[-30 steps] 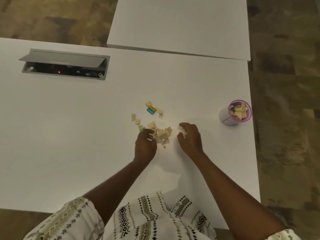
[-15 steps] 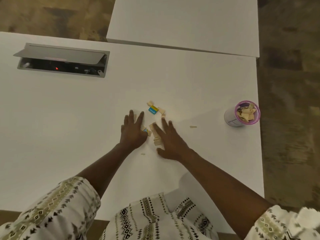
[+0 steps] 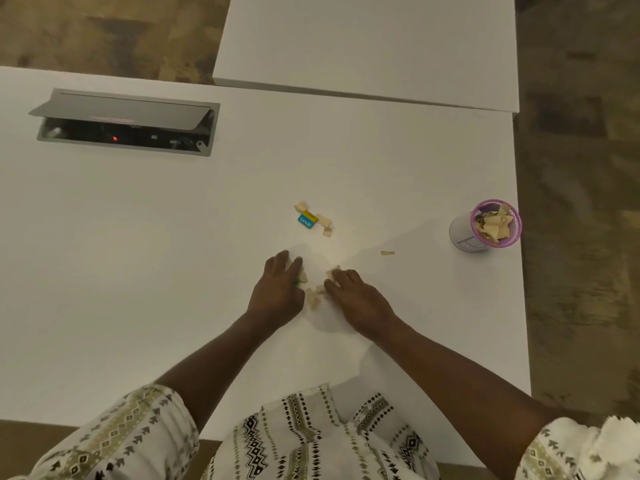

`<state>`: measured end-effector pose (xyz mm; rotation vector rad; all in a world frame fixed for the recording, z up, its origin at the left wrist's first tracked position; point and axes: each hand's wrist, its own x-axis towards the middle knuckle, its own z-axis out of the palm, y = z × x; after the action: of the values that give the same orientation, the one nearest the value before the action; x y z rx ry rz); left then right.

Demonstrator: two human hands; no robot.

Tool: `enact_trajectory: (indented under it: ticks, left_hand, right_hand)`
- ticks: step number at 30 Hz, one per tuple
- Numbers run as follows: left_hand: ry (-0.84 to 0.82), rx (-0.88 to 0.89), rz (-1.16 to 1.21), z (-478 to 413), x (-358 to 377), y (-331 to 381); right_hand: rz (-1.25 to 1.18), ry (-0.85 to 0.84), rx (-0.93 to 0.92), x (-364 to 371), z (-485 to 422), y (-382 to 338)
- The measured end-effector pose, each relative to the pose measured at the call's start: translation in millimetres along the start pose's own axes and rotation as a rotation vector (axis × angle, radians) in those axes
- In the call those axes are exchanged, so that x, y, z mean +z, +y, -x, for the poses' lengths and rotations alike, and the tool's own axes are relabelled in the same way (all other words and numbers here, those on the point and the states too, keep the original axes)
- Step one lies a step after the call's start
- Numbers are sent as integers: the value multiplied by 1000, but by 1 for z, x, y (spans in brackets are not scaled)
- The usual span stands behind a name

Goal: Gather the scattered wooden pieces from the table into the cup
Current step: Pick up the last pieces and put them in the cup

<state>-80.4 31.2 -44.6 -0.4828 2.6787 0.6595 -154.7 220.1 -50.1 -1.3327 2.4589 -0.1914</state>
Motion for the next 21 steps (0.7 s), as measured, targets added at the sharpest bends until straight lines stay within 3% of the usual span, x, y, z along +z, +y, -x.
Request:
enact_trajectory:
  ticks: [3,10,13,16,21]
  left_hand:
    - [34,66,-49,10,7,4]
    - [29,91,-104,14,10,12]
    - [37,71,-95,16,11,15]
    - [62,43,-40,17,10,18]
    - [148,-86,213,8,1,36]
  right_hand:
    - [-48,47,65,-1,9,8]
    - [-612,264,632,-21,19,15]
    - [-828,270,789,-32,29,23]
    - [-982,324,844,-43,40,35]
    - [-837,368,777,-77,61,65]
